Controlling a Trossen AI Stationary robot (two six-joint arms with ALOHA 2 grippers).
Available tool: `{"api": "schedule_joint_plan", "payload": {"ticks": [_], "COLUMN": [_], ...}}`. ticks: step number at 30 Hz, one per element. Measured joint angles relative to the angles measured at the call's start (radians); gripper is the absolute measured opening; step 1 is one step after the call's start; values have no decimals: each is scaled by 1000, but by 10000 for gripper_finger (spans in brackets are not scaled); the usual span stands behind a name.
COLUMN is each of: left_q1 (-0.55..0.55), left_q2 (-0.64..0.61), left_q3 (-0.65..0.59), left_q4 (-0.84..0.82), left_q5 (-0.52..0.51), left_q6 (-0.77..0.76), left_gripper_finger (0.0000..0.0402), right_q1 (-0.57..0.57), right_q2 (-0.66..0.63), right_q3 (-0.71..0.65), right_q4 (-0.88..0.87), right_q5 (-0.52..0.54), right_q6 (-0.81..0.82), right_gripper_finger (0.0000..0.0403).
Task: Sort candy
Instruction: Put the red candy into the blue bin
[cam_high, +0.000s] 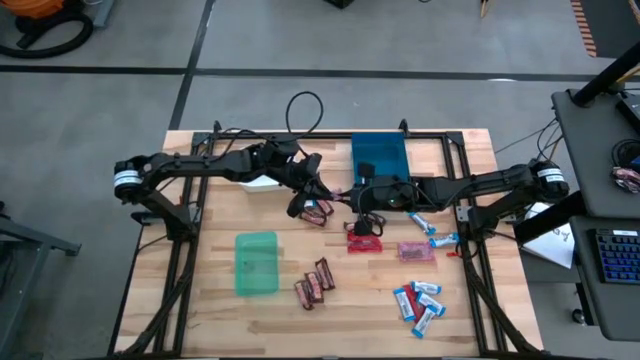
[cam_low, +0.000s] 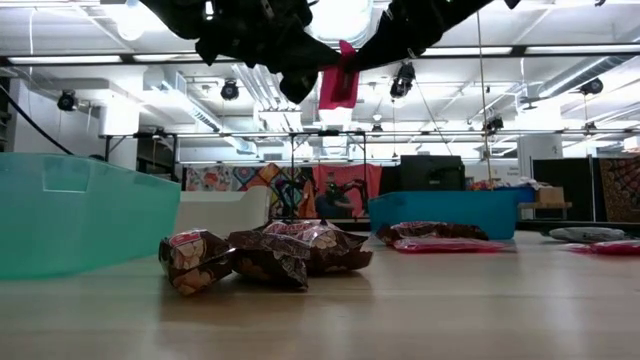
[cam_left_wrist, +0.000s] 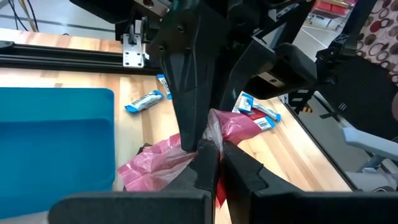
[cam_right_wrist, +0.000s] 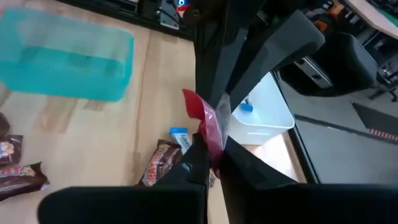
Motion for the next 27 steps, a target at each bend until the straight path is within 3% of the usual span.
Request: {"api": "schedule_joint_plan", "payload": {"ticks": [4,10,16,21,27], "left_q1": [6,26,97,151,132], "left_q2": [-4,-8,-31,-40,-75], "left_q3": [0,8,46,93,70], "left_q4": [2,-3,-108,-243,-236], "left_q5": [-2,-3,-13,-60,-108], "left_q6": [16,40,72,74,82], "left_gripper_finger": [25,96,156,175,167], "right_q1": [-8,-24,-129,-299,-514], "right_q2": [-2,-18,-29,-28,-18], "right_q3": [0,0,57,65,-16], "right_q4": [1,-39,-271,-477,-466], "right_q5": [-3,-5,-4,-7,-249], "right_q6": [29,95,390,667,691], "right_gripper_finger": [12,10,9,9,9]}}
